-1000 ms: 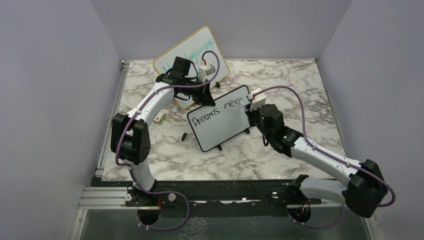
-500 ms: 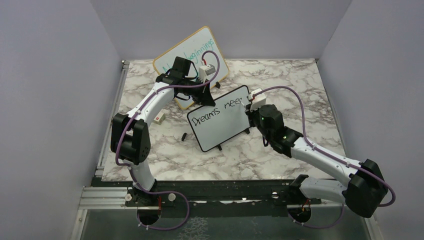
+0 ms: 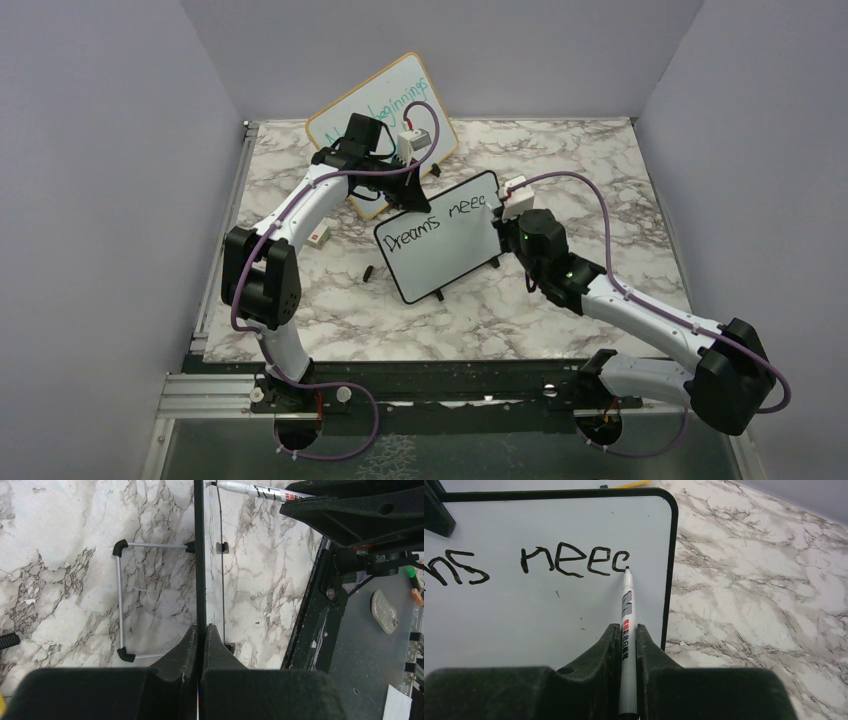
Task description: Write a sentence on the whiteboard
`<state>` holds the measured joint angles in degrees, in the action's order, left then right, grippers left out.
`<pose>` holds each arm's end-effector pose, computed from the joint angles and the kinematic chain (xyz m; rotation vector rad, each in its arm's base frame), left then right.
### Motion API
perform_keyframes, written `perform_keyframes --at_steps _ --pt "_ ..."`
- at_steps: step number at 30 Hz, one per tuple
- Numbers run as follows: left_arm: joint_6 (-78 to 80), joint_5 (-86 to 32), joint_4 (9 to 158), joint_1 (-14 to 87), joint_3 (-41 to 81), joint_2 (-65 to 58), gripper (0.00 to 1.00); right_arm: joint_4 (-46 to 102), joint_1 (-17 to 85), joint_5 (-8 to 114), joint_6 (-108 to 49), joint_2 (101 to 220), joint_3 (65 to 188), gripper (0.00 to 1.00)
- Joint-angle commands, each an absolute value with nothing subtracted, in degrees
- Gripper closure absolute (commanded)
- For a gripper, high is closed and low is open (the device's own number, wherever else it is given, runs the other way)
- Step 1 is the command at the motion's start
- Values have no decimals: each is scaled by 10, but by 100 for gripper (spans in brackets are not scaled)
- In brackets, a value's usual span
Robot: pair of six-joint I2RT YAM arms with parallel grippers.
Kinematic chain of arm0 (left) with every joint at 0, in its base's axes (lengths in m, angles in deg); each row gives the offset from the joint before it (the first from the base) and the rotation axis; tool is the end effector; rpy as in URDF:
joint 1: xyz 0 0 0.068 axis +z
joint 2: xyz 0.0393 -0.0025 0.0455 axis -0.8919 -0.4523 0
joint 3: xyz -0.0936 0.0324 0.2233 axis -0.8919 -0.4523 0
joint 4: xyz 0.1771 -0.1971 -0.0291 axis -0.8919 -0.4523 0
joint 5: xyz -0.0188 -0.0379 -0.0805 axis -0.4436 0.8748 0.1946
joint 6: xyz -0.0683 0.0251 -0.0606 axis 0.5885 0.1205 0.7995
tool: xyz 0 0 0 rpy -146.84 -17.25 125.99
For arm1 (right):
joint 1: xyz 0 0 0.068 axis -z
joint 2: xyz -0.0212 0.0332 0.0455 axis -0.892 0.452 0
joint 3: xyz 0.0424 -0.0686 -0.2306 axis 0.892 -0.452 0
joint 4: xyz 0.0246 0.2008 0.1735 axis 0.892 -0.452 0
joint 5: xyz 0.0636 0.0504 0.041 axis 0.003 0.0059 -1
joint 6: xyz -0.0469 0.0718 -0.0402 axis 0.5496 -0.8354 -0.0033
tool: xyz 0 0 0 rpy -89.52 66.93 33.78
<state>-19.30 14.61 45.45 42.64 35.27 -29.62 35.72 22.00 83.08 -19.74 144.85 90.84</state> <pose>0.3600 -0.2044 0.2400 0.9544 2.1286 -1.1533 0.2624 0.1849 0.2273 -0.4400 1.8062 0.0856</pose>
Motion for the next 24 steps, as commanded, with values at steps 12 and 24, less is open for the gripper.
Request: perform_keyframes --at_steps 12,24 --pt "-217 115 428 425 338 -307 100 418 223 844 -174 1456 947 100" --pt "-217 114 428 425 338 -304 100 422 225 845 -168 1490 966 100"
